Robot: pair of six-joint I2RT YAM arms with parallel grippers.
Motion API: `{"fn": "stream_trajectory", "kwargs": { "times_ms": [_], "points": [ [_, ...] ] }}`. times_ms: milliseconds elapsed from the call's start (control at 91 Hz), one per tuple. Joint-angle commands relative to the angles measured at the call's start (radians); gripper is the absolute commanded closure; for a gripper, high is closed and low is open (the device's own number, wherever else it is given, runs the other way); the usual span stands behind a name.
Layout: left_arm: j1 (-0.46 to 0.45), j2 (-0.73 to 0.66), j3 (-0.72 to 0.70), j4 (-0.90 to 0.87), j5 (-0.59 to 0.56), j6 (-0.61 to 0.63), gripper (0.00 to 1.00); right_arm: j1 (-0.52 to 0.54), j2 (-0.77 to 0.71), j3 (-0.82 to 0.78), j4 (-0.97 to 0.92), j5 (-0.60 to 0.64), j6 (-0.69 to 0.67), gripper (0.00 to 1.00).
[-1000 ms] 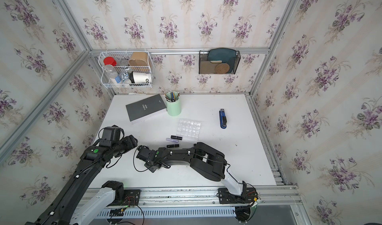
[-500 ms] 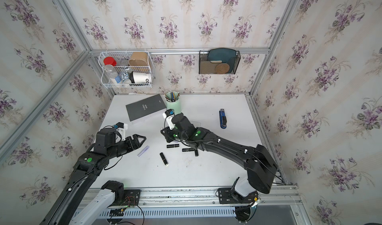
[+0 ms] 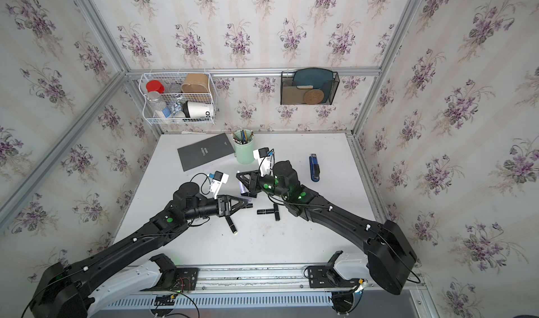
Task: Arrange the lipsticks in the organizer
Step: Pick up the lipstick at the center of the board.
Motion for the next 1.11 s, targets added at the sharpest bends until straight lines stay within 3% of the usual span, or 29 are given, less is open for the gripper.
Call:
{"fn": "stream_trajectory", "kwargs": {
  "times_ms": [0, 242, 396, 473, 517, 582, 659, 758, 879, 1099],
  "points": [
    [-0.005, 0.018, -0.007, 0.226, 0.028, -0.036, 0.34, 0.001, -0.002, -0.015, 0.111, -0.055, 0.059, 0.81],
    [-0.002, 0.009, 0.026, 0.165, -0.03, 0.079, 0.57, -0.006, -0.018, -0.045, 0.171, -0.112, 0.125, 0.8],
    [-0.002, 0.024, 0.054, 0.097, -0.036, 0.164, 0.87, -0.023, -0.018, -0.055, 0.199, -0.139, 0.166, 0.79],
    [-0.003, 0.022, 0.059, 0.06, -0.064, 0.21, 1.0, -0.038, -0.015, -0.052, 0.199, -0.158, 0.187, 0.74],
    [-0.004, 0.02, 0.068, 0.025, -0.079, 0.243, 1.0, -0.056, -0.013, -0.046, 0.195, -0.18, 0.209, 0.65],
    [-0.005, 0.018, 0.08, -0.04, -0.107, 0.313, 1.0, -0.086, -0.018, -0.032, 0.154, -0.192, 0.236, 0.44],
    [-0.012, 0.018, 0.106, -0.141, -0.164, 0.419, 1.0, -0.122, -0.022, 0.018, -0.017, -0.179, 0.211, 0.34],
    [-0.029, 0.024, 0.138, -0.237, -0.23, 0.527, 1.0, -0.141, -0.029, 0.094, -0.261, -0.162, 0.102, 0.33],
    [-0.033, 0.042, 0.151, -0.255, -0.243, 0.558, 1.0, -0.139, -0.027, 0.157, -0.436, -0.174, 0.014, 0.35],
    [-0.054, 0.075, 0.165, -0.25, -0.24, 0.57, 1.0, -0.116, 0.008, 0.191, -0.495, -0.199, -0.023, 0.42]
  ]
}}
